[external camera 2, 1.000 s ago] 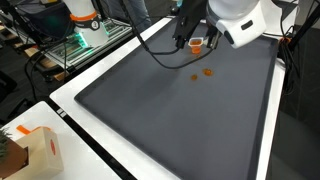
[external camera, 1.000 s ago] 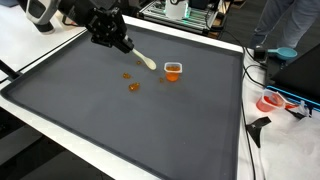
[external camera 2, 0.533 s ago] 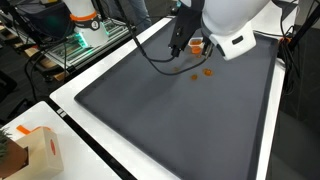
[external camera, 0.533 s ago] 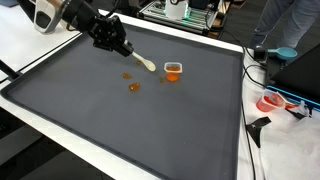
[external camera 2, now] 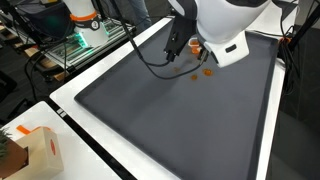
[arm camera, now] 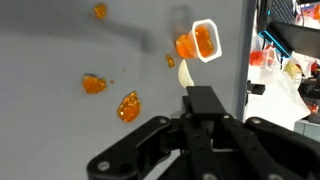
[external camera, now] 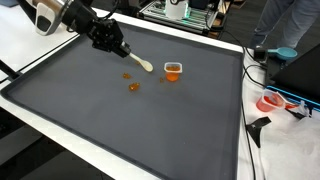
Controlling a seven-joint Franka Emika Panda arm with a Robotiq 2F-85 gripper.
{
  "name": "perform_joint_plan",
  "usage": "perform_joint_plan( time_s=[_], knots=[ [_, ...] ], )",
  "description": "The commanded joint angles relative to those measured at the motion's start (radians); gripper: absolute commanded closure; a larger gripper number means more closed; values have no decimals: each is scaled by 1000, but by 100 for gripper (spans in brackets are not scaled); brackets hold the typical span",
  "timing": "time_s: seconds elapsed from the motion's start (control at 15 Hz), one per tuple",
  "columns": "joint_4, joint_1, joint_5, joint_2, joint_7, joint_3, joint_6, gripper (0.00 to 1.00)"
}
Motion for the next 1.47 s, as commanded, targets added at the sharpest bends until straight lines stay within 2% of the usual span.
perform_joint_plan(
  time_s=[0.0, 0.67, 1.4],
  knots=[
    [-48, -1, -4, -36, 19, -16, 16, 97],
    [-117, 43, -105, -140, 69, -47, 95, 97],
    [-213, 148, -290, -290, 215, -59, 206, 97]
  ],
)
